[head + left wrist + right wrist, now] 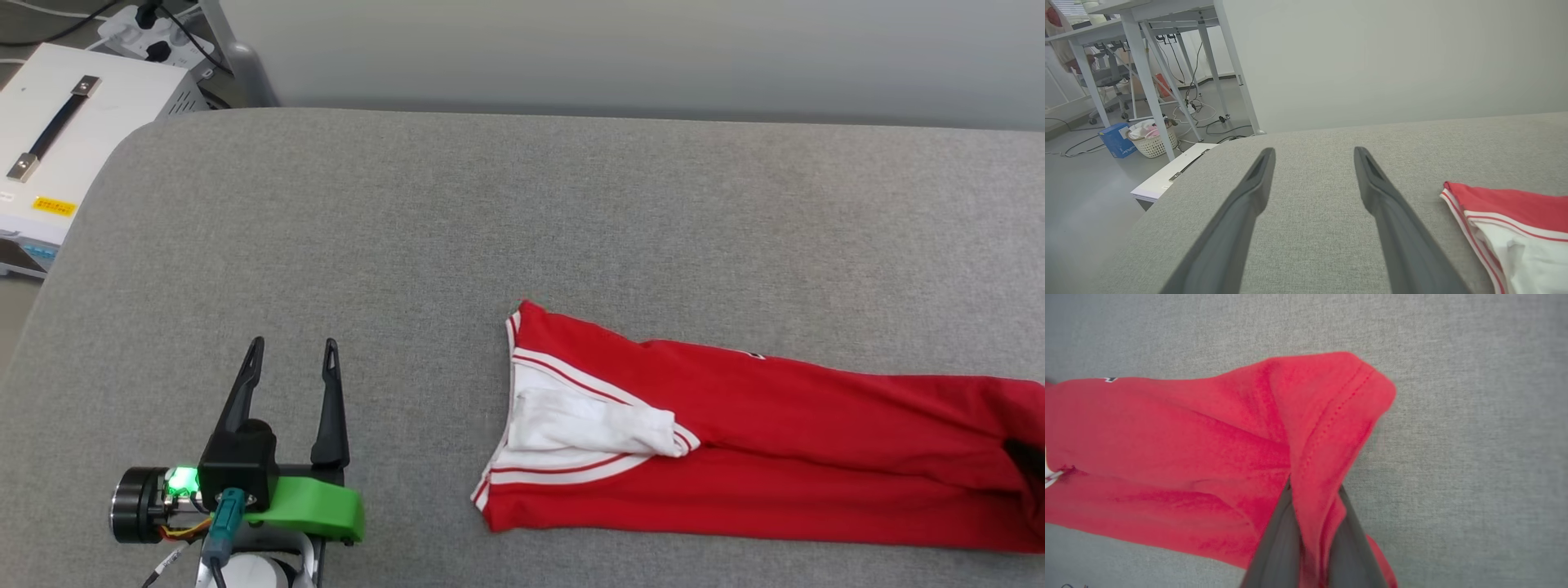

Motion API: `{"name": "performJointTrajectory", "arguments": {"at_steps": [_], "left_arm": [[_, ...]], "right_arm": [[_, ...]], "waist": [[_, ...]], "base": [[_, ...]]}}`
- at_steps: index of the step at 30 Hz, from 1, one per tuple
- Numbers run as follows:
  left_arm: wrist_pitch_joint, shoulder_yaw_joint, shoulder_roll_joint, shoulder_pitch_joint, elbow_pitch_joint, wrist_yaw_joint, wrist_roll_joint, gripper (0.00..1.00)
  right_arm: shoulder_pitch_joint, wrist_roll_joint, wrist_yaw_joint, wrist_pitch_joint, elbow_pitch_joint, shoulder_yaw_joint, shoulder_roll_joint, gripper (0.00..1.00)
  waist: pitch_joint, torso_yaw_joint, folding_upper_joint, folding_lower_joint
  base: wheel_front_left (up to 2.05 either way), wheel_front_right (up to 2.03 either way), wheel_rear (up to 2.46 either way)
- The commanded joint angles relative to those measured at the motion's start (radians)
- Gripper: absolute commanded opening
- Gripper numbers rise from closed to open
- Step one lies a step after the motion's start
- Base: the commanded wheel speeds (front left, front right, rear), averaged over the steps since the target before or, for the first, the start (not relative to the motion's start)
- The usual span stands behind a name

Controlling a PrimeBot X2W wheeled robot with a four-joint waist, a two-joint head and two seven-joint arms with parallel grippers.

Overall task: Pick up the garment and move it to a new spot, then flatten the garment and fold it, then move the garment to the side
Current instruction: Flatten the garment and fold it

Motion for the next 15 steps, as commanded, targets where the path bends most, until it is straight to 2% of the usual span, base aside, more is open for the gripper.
{"name": "performJointTrajectory", "arguments": {"at_steps": [1, 7, 15], "left_arm": [[-0.006, 0.005, -0.008, 0.019, 0.0, -0.01, 0.012, 1.0], [-0.006, 0.021, -0.018, 0.032, 0.002, -0.023, 0.034, 1.0], [-0.006, 0.032, -0.031, 0.033, 0.01, -0.036, 0.051, 1.0]], "right_arm": [[0.019, 0.001, -0.001, 0.007, 0.001, -0.003, -0.015, 0.0], [0.049, 0.018, -0.001, 0.04, -0.081, -0.008, -0.039, 0.0], [0.027, 0.057, -0.001, 0.122, -0.347, 0.003, 0.031, 0.0]], "waist": [[-0.007, -0.001, -0.0001, 0.0], [-0.021, -0.003, -0.0001, 0.0], [-0.02, -0.002, -0.0001, 0.0]], "base": [[0.0, 0.0, 0.0], [0.0, 0.0, 0.0], [0.0, 0.0, 0.0]]}}
